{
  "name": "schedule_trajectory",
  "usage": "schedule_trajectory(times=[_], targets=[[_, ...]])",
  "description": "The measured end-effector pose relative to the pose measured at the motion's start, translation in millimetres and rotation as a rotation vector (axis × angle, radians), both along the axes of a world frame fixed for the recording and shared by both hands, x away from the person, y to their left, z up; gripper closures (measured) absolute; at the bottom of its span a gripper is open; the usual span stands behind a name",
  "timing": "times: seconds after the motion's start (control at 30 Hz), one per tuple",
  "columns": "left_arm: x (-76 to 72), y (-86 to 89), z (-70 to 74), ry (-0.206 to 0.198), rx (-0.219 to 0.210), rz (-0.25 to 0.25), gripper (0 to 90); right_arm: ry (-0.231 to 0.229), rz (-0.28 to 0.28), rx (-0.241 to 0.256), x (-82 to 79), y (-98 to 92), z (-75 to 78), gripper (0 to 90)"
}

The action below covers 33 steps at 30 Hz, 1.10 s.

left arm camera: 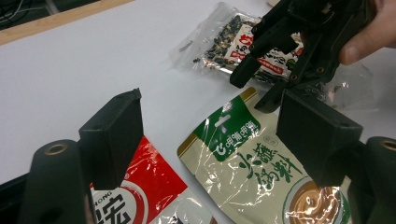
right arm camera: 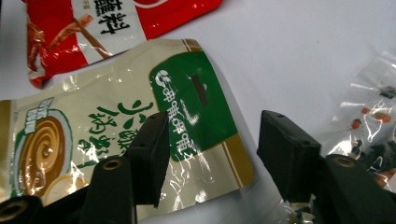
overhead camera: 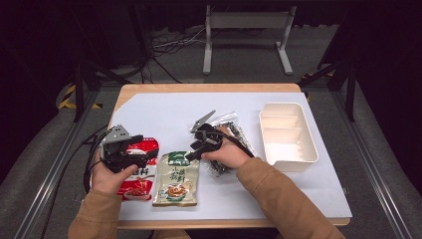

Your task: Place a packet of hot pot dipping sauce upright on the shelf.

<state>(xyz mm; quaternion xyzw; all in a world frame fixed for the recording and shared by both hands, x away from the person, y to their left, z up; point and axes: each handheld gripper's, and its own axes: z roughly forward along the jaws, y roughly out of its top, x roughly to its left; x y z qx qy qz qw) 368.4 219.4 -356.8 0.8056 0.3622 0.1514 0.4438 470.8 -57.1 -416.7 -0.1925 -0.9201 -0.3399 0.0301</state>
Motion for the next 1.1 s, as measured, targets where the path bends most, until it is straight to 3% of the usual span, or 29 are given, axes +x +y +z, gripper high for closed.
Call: schedule_trajectory(times=[0.23, 0.57, 0.73, 1.0, 1.1], targets=[[-0.2, -0.3, -0.5, 0.006, -0.001, 0.002, 23.4, 0.029, 0.005, -0.026, 1.9, 4.5, -9.1, 47.7], [0.5, 0.6, -1.1, 0.007, 0.003, 0.005, 23.4, 0.066, 0.028, -0.026, 3.0, 8.4, -14.9, 49.5], [-1.3, 0.7, 1.2, -0.015, 0.001, 0.006, 23.7, 0.077, 0.054, -0.006, 3.6, 7.3, -12.8, 51.2], [-0.7, 0.7, 0.3, -0.009, 0.003, 0.013, 23.7, 0.043, 0.106, 0.004, -6.0, 8.8, -2.0, 51.7], [-0.9, 0.2, 0.6, -0.011, 0.003, 0.011, 23.7, 0.027, 0.147, 0.005, -7.7, 8.5, 1.2, 60.1]])
